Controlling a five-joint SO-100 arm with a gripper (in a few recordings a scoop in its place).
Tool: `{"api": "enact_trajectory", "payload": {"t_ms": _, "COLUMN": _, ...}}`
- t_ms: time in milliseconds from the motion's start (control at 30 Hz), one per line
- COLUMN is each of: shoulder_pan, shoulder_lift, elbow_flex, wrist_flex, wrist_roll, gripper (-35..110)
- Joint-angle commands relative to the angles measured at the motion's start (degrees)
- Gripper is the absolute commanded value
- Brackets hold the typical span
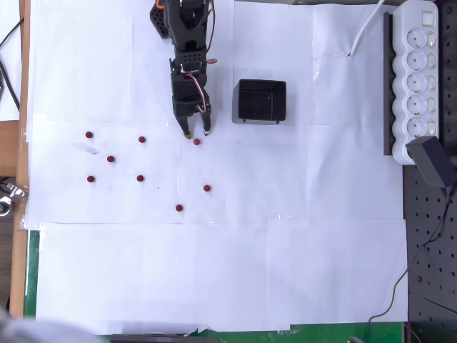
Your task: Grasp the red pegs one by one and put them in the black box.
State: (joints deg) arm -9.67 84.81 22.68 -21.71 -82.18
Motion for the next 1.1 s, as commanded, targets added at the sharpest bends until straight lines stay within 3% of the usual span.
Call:
{"api": "enact_trajectory", "payload": {"t_ms": 0, "shoulder_pan": -0.7, "shoulder_lift": 3.2, "elbow_flex": 3.0, "wrist_flex": -1.8, "wrist_roll": -0.3, "gripper": 16}}
{"api": "enact_trajectory", "payload": {"t_ms": 500, "shoulder_pan": -1.5, "shoulder_lift": 7.6, "elbow_flex": 5.0, "wrist_flex": -6.8, "wrist_roll": -0.7, "gripper": 16}}
{"api": "enact_trajectory", "payload": {"t_ms": 1067, "shoulder_pan": -1.1, "shoulder_lift": 6.9, "elbow_flex": 5.3, "wrist_flex": -5.4, "wrist_roll": -3.1, "gripper": 1}}
